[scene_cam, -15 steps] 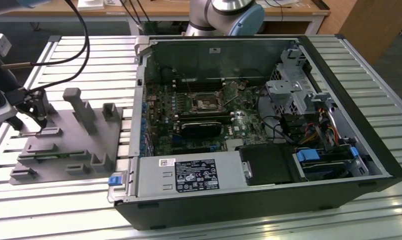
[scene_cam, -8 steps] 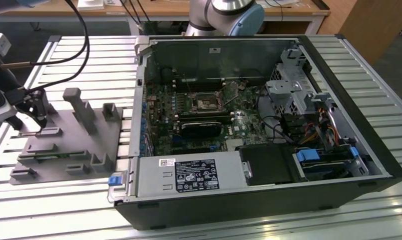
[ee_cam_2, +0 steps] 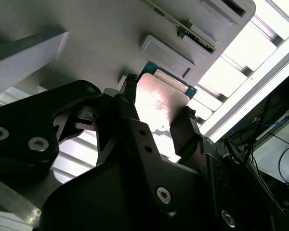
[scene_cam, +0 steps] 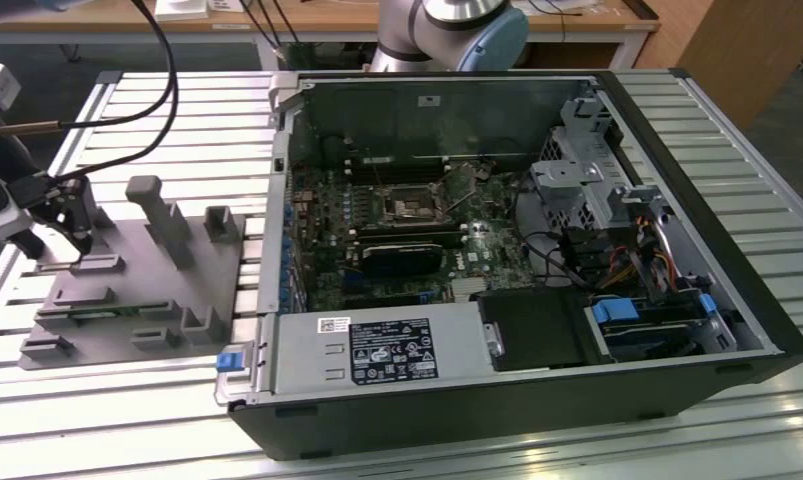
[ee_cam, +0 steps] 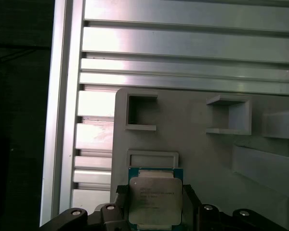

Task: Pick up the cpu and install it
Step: 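Pick up the cpu and move it towards the insertion slot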

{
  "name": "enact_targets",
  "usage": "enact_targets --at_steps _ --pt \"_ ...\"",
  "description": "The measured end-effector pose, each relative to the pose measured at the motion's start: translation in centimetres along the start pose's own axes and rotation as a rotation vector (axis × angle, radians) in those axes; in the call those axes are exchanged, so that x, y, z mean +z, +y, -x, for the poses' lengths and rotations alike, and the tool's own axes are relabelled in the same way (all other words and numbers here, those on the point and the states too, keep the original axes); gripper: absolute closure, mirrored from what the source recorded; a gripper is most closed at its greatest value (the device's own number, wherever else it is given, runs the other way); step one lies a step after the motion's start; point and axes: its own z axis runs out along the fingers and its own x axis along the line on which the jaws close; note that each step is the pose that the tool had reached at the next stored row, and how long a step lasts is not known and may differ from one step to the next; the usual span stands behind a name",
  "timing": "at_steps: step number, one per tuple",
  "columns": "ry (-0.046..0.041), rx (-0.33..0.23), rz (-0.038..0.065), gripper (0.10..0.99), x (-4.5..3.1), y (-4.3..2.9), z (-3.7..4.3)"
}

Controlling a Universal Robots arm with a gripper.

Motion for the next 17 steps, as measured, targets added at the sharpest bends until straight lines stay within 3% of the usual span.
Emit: enact_targets --at_steps 17 --pt "-0.0001 0.000 0.000 0.553 -0.90 0.04 0.01"
